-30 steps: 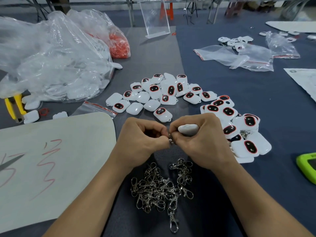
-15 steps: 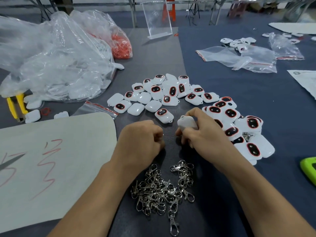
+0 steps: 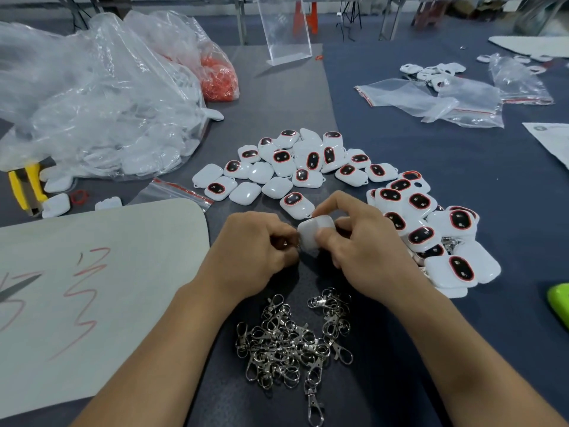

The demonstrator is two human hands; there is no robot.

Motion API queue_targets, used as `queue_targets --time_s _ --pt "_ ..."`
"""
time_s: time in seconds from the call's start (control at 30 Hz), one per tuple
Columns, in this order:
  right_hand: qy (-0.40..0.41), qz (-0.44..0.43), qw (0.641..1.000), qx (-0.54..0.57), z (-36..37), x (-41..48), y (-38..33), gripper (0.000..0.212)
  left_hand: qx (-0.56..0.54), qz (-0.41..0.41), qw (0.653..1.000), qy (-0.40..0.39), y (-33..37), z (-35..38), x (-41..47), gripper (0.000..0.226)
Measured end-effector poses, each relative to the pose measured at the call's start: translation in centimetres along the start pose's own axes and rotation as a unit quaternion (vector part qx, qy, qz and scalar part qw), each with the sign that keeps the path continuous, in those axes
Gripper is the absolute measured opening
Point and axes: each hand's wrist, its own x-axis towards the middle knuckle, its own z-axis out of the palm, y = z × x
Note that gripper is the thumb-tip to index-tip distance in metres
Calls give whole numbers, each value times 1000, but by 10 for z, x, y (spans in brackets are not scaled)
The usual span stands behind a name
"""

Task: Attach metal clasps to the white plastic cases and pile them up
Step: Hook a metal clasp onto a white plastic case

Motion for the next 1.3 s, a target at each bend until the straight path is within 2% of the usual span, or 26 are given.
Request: queue_targets --time_s 0.33,0.53,0.8,1.0,1.17,1.3 --pt "-20 -22 999 -36 -3 2 -4 17 -61 -37 997 -16 -5 1 1 8" --pt "-21 -37 996 -79 -4 3 -8 17 -65 -56 996 -12 -6 2 1 8" --pt "-27 -36 996 -76 -4 1 -14 14 -73 -66 995 -12 -4 1 0 10" --pt "-16 21 998 50 3 -2 -8 14 -57 -66 996 19 1 2 -3 15" --pt "-9 95 976 197 6 3 -4 19 -64 -52 994 78 3 4 -5 8" --pt "-26 129 940 315 -2 5 -5 19 -179 -64 978 92 4 2 -3 17"
